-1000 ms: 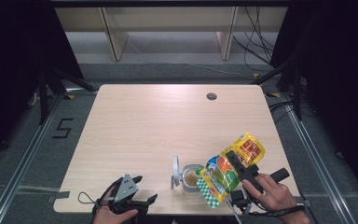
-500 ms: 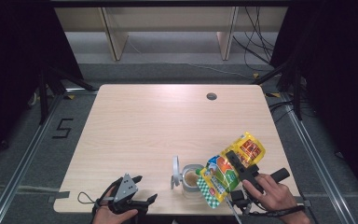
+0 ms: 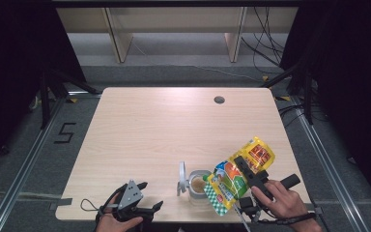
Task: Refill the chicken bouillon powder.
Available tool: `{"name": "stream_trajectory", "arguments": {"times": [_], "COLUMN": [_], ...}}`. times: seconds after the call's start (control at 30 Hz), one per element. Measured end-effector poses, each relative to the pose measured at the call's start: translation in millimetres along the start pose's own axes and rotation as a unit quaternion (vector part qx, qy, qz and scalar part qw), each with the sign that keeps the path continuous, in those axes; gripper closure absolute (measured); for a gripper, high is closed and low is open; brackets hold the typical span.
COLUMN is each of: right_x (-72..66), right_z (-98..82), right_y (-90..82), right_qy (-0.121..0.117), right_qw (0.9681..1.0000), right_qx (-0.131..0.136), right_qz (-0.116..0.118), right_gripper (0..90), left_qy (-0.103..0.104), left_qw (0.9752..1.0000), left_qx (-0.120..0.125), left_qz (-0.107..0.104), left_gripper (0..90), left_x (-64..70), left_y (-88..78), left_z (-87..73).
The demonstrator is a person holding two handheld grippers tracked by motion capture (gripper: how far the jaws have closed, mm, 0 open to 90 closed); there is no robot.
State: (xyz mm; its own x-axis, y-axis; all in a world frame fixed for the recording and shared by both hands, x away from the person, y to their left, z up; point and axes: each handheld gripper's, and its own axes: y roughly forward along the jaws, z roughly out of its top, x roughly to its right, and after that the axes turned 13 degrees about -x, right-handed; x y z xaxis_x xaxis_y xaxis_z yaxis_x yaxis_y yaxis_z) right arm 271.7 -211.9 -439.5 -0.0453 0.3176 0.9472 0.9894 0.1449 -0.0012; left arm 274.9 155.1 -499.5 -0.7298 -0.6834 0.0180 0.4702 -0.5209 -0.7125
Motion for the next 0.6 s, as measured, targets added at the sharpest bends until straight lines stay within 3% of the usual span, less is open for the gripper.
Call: {"name": "stream_trajectory", "arguments": {"times": [0.33, 0.4, 0.47, 0.6], "right_x": [0.2, -0.2, 1.7, -0.5], "right_z": [0.4, 0.3, 0.8, -0.1], "right_y": [-1.1, -0.2, -0.4, -1.0], "right_qy": [-0.001, -0.002, -0.012, 0.003], "right_qw": [1.0, 0.9999, 0.9999, 1.0], "right_qx": [0.0, 0.012, 0.007, 0.005], "right_qz": [-0.001, -0.008, -0.002, -0.003], "right_gripper": [50.0, 50.1, 50.5, 50.8], "left_qy": [-0.002, -0.001, 0.0, -0.003], "left_qw": [1.0, 1.0, 1.0, 1.0], "left_qx": [0.004, 0.0, 0.001, 0.003], "left_qz": [0.002, -0.001, 0.001, 0.0], "left_gripper": [18.1, 18.1, 18.1, 18.1], "left_x": [0.4, 0.3, 0.0, 0.7], "left_y": [0.4, 0.0, 0.1, 0.6], "left_z": [-0.2, -0.2, -0.1, -0.3]}}
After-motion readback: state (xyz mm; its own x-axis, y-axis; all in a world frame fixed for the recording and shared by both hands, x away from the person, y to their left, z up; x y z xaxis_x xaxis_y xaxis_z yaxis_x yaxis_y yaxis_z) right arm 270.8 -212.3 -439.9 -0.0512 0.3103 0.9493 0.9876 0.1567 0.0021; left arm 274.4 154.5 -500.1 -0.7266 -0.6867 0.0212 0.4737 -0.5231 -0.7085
